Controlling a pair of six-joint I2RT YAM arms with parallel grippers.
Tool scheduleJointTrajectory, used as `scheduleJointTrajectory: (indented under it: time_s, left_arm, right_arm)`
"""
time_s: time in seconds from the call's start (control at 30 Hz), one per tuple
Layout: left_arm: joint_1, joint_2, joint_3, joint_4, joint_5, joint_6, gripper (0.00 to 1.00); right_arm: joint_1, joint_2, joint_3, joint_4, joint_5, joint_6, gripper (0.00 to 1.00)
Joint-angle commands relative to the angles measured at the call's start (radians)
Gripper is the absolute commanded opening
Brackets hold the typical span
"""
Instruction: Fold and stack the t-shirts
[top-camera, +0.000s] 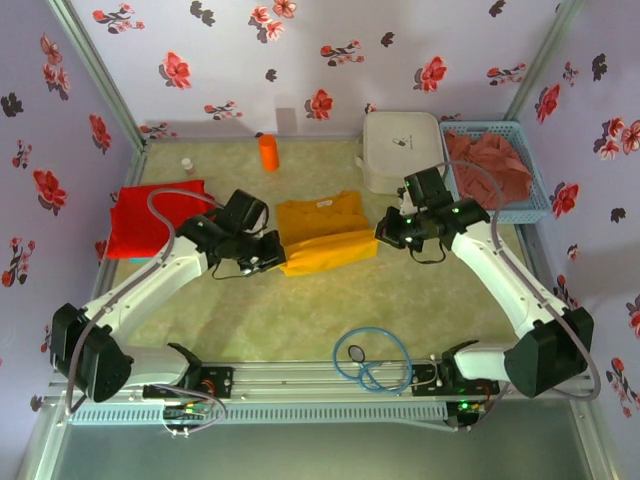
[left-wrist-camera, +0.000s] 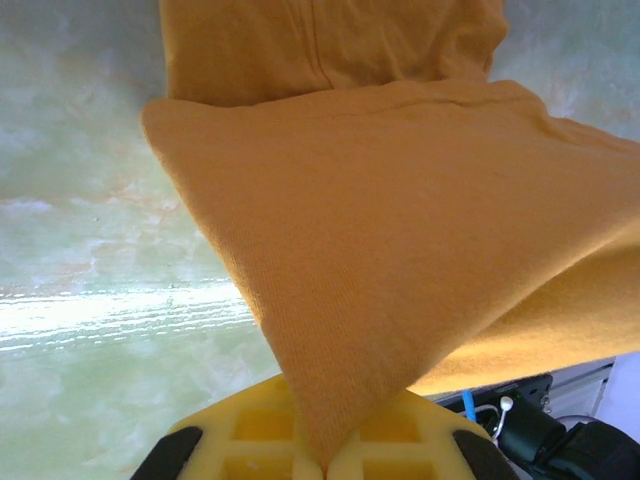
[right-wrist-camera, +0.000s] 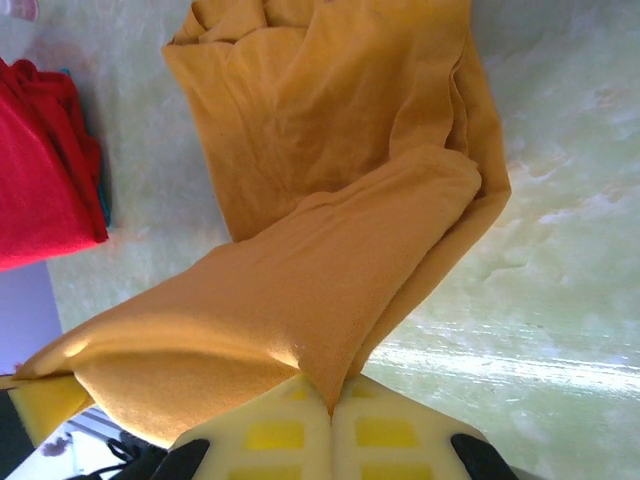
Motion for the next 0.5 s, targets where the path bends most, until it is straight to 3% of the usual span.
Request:
scheduleJointTrajectory:
  time_s: [0.0,0.47]
  left_arm:
    - [0.041,0.039,0.054,-0.011,0.038,0.058,0.00]
    - [0.149,0.224,0.160,0.050,0.132,0.131,0.00]
  right_arm:
    - [-0.043,0.027,0.025,0.081,-0.032,0.042,0.00]
    - [-0.127,0.227,0.146,0.142,-0.107,0.019,0.00]
